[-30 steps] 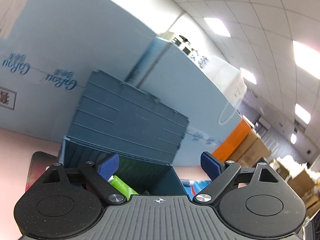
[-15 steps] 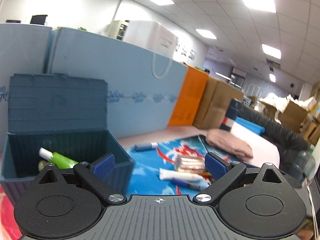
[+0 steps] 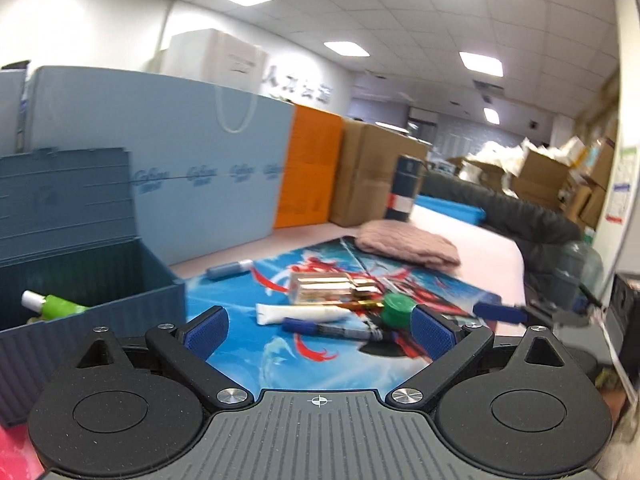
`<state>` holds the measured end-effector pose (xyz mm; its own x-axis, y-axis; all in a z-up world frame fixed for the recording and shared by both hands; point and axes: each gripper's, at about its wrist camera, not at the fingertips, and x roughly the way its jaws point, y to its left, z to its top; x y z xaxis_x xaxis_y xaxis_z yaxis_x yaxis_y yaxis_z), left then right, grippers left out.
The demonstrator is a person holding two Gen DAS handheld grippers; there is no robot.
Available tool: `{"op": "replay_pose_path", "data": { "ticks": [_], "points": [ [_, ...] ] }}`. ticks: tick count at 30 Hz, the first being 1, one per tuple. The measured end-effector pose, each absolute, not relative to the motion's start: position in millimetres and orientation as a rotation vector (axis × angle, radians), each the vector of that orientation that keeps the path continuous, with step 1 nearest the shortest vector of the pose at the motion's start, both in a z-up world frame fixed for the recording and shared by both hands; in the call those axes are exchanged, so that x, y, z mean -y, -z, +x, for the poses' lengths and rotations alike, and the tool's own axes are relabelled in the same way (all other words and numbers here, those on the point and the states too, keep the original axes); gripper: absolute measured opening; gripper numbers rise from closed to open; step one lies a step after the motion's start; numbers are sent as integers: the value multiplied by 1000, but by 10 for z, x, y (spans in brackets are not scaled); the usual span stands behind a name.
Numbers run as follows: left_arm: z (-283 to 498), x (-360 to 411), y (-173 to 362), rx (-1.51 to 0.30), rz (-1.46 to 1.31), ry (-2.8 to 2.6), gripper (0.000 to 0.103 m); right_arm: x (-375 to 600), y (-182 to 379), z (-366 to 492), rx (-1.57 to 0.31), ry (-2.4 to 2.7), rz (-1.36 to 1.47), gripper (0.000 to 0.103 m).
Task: Organize rigid objects
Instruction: 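Move the right tool over the silver-and-black pen on the mat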
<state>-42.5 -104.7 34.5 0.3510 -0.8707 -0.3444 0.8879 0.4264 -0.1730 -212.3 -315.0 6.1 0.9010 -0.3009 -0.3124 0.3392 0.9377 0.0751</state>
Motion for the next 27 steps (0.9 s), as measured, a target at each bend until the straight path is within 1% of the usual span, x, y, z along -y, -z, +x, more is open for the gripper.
{"op": "replay_pose_path", "data": {
  "ticks": [6,13,14,15,16,18,21,22,23,24,25,27],
  "points": [
    [-765,1244,-186,-404,212,1265,99,3397,35,-2406,-299,420,211,103],
    [-1093,1634,133,-468,422,1426,97,3524,213,-2556,-324,420,271,103],
    [-1099,1676,180,-485,438,1428,91,3535,226,-2567,-326,421,277,103],
    [-1096,1717,221,-508,446,1427,83,3537,234,-2578,-328,419,284,103],
    [-1081,1741,260,-535,445,1422,80,3545,245,-2585,-330,416,288,103],
    [-1043,1794,320,-582,434,1407,67,3556,264,-2597,-331,413,294,103],
    [-1043,1843,383,-615,459,1407,55,3581,285,-2606,-330,406,306,103],
    [-1063,1857,396,-610,475,1402,54,3586,290,-2603,-330,404,310,103],
    [-1086,1863,399,-596,490,1392,50,3592,297,-2601,-330,401,314,103],
    [-1091,1881,394,-591,500,1385,42,3597,302,-2595,-331,397,320,103],
    [-1082,1883,388,-594,498,1382,38,3603,303,-2590,-329,388,329,103],
    [-1027,1892,376,-606,483,1366,23,3626,309,-2583,-326,360,365,103]
  ]
}}
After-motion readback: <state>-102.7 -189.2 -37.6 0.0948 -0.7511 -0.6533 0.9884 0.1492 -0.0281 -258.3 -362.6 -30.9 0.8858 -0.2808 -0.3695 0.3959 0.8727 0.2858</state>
